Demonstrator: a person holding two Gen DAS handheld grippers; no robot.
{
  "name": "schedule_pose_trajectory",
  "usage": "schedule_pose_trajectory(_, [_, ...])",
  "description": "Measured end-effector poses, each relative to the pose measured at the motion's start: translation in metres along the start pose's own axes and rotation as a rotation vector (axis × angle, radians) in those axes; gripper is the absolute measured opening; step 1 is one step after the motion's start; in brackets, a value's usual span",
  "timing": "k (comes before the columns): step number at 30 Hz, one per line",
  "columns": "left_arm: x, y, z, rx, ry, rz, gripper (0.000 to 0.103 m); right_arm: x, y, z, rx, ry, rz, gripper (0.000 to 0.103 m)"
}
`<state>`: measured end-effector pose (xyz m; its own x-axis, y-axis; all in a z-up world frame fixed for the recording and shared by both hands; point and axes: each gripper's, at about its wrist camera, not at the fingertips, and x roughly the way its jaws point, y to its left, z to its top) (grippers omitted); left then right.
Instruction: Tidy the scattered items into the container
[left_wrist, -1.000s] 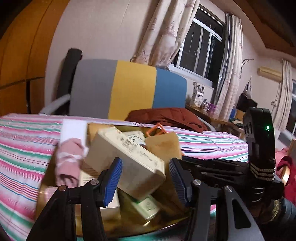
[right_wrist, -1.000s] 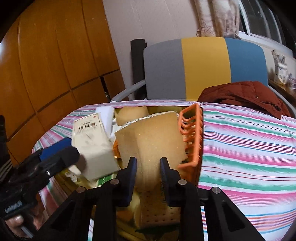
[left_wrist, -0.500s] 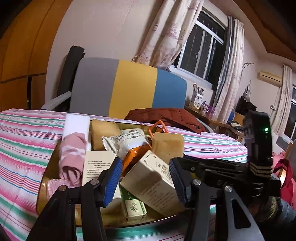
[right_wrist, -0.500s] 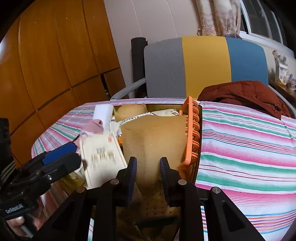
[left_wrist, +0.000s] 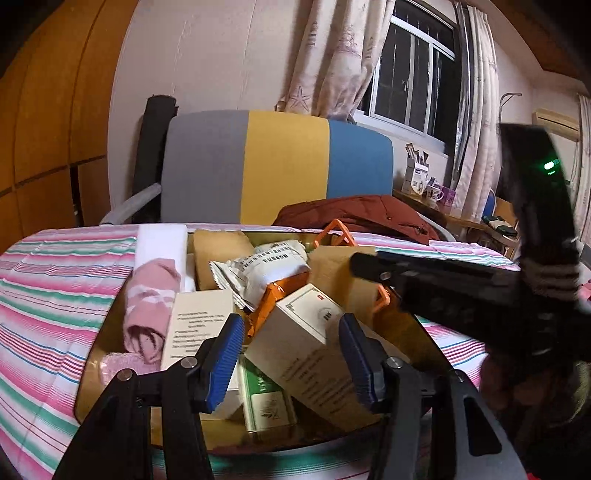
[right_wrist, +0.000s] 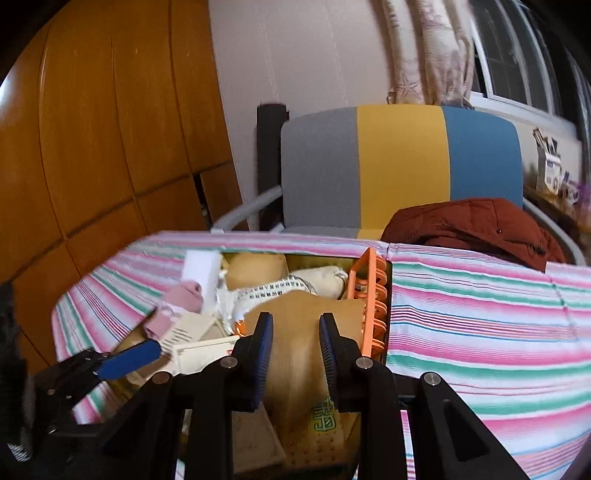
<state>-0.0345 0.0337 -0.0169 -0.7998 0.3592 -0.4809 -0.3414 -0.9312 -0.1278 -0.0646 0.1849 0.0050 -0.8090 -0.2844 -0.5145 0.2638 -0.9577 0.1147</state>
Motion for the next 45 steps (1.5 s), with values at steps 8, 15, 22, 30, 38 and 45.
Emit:
schedule_pose_trajectory(8, [0.005,-0.001,-0.002,-0.031,0.007,-0.034,0.056,0.015,-0.009,-0.007,0.001,0.025,-0.022,0.024])
schedule_pose_trajectory(15, [-0.008,0.001,-0.005,-0.035,-0.007,-0.044,0.058,0.007,-0.014,-0.008,0.037,0.009,0.007,0.028])
schedule_pose_trajectory(22, [-0.014,0.003,-0.004,-0.044,-0.009,-0.012,0.058,-0.002,-0.012,-0.012,0.048,0.007,0.007,0.03])
schedule_pose_trajectory(30, [-0.025,0.009,-0.008,-0.065,-0.005,0.07,0.066,-0.032,-0.014,-0.023,0.071,-0.024,0.019,0.04])
schedule_pose_trajectory(38, [-0.038,0.01,-0.002,-0.074,0.002,0.19,0.073,-0.044,0.0,-0.04,0.075,-0.007,-0.007,0.057])
schedule_pose_trajectory(45, [-0.058,0.01,0.0,-0.079,-0.021,0.256,0.083,-0.05,0.009,-0.046,0.06,-0.01,-0.045,0.069])
